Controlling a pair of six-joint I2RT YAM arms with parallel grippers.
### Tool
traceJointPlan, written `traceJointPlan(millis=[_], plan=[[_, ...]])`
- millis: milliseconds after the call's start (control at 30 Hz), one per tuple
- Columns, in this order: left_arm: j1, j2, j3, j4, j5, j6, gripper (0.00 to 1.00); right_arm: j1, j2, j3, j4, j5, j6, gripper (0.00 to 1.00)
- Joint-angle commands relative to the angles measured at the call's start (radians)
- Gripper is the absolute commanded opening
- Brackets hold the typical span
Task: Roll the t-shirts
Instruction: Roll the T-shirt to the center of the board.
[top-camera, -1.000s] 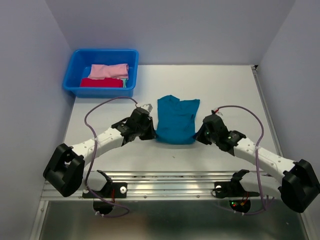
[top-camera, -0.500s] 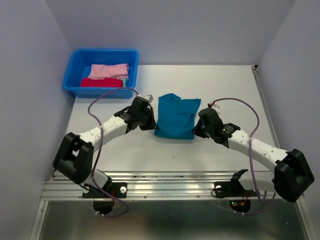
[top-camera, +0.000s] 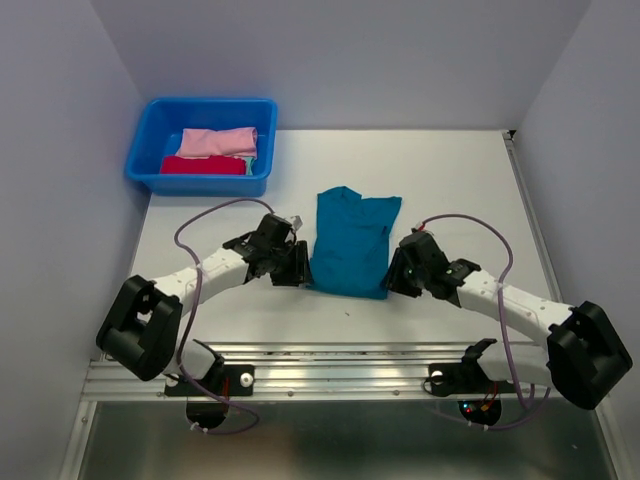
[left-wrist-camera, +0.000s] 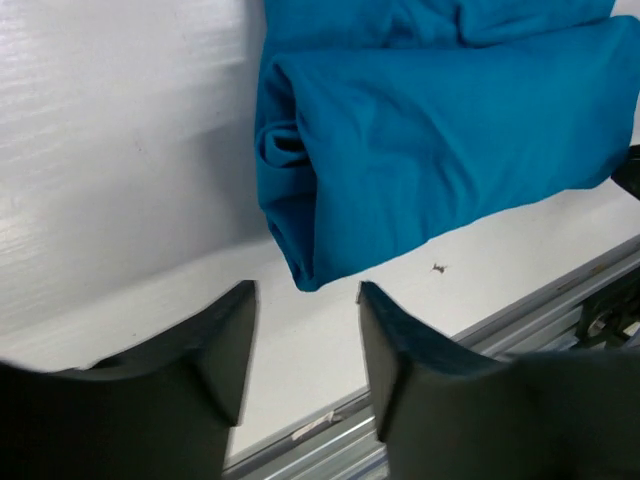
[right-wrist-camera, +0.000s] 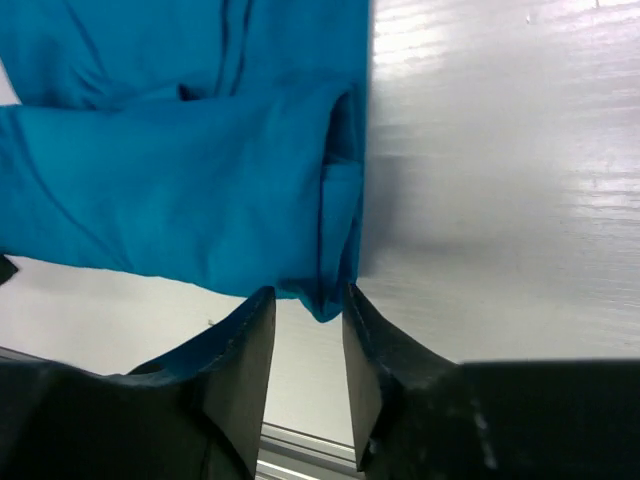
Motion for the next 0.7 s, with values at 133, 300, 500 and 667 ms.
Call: traceJointPlan(millis=[133,300,500,667], plan=[[0.004,-0.088,0.050,-0.083,-0.089,0.019,0.59,-0.008,-0.025,0.069,-0.069,0.064,-0.050,0.51],[-0.010,-0.095,0.110,-0.057,-0.115,0.006,0.25,-0.008,0.045,0.165,-0.066,0.149,-0.075,0.37],[-0.076,-0.035,0.153,0.004,-0.089,-0.030,0.00,-0.034,0.224,0.300,0.004,0.137,-0.150,0.25],[-0.119,0.025,0.107,0.069,-0.052,-0.073,0.00,-0.149,0.435,0.485,0.041,0.085,-0.250,0.25]])
